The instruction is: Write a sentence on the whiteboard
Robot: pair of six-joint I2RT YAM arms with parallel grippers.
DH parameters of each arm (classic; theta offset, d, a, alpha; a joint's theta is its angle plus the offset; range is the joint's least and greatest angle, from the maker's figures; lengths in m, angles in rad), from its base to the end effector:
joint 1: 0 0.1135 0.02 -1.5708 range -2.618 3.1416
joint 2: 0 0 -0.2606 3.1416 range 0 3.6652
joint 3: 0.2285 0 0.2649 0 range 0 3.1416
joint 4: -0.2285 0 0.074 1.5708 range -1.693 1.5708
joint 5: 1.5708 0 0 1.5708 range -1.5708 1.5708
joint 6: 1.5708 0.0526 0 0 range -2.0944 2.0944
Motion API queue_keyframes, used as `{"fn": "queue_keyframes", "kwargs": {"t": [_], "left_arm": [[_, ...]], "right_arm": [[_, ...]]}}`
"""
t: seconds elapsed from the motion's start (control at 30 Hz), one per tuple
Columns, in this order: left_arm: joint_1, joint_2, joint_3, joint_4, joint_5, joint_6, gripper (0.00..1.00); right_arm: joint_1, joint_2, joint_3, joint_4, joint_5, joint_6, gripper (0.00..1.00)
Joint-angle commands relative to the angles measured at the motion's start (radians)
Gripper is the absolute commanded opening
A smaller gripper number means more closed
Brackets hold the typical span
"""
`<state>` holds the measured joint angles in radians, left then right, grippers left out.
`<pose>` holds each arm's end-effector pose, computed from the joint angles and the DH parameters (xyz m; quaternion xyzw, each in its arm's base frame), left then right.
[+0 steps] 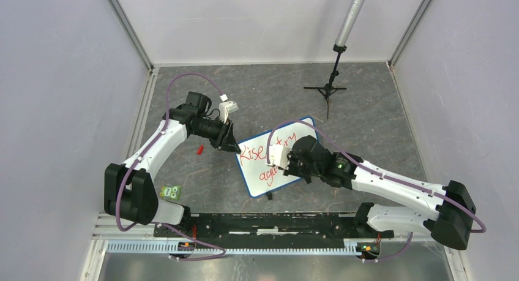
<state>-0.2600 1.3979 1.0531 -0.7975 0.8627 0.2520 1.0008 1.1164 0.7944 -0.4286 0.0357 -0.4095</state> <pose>0.2634 -0.1114 0.2410 0.3108 0.8362 -0.4093 0.1915 0.1429 0.2195 0.2366 -0.5889 0.7029 0.1005 0.3861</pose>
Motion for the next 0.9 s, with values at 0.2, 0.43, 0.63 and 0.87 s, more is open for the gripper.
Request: {"fn": "queue_keyframes", "kwargs": {"t": [0.2, 0.43, 0.63, 0.87], "left_arm": [[-0.005, -0.004, 0.014, 0.025, 0.005, -0.011, 0.41], [-0.005, 0.000, 0.018, 0.025, 0.006, -0.012, 0.41], [-0.006, -0.001, 0.021, 0.024, 0.007, -0.016, 0.41], [-0.005, -0.007, 0.018, 0.024, 0.007, -0.016, 0.41]], "right_arm": [[-0.003, 0.024, -0.031, -0.012, -0.063, -0.023, 0.00], [-0.003, 0.016, -0.035, -0.044, -0.061, -0.038, 0.00], [-0.004, 0.012, 0.025, -0.064, -0.052, -0.040, 0.00], [-0.004, 0.010, 0.078, -0.077, -0.066, -0.037, 0.00]]}}
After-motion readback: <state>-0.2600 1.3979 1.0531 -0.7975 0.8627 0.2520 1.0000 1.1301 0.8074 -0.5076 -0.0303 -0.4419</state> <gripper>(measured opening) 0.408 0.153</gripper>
